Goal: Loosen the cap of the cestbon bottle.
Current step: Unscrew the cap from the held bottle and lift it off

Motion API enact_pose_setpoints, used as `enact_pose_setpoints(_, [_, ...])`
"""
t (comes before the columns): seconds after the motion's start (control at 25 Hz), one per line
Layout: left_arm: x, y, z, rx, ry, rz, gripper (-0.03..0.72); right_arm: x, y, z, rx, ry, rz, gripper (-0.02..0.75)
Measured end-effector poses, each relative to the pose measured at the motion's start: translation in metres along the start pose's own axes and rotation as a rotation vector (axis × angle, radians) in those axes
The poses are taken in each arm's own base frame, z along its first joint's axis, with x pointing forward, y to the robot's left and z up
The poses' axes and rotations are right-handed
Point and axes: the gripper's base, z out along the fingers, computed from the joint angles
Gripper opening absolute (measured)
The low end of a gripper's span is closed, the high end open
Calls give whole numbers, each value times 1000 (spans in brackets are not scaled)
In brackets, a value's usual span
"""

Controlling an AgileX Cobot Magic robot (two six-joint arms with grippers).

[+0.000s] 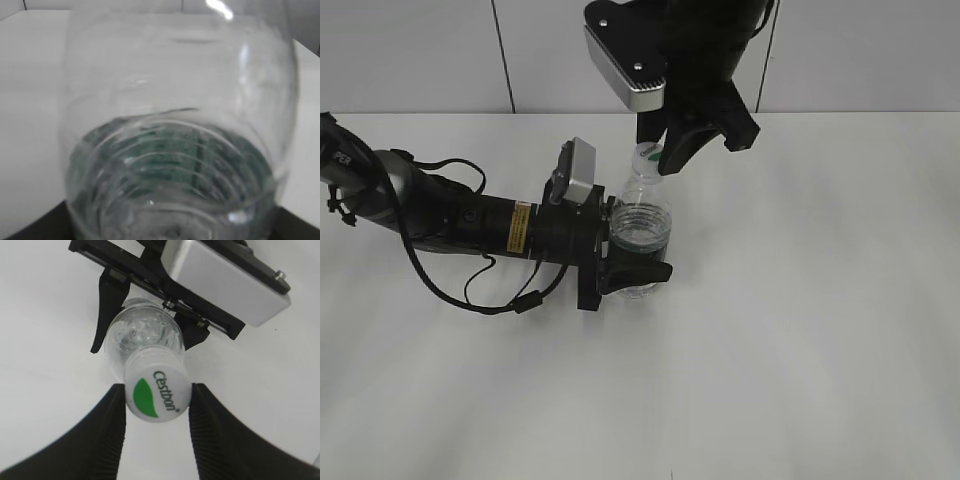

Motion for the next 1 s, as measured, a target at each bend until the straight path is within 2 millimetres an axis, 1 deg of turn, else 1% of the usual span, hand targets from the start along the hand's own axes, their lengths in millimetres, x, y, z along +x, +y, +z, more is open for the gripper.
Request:
enact_pose_setpoints(0.2, [0,0,0,2,2,2,407,-1,0,0,3,-9,-45,302])
enact_pose_setpoints(1.0, [0,-1,-1,10,-2,7,407,-3,-1,0,8,-35,0,312])
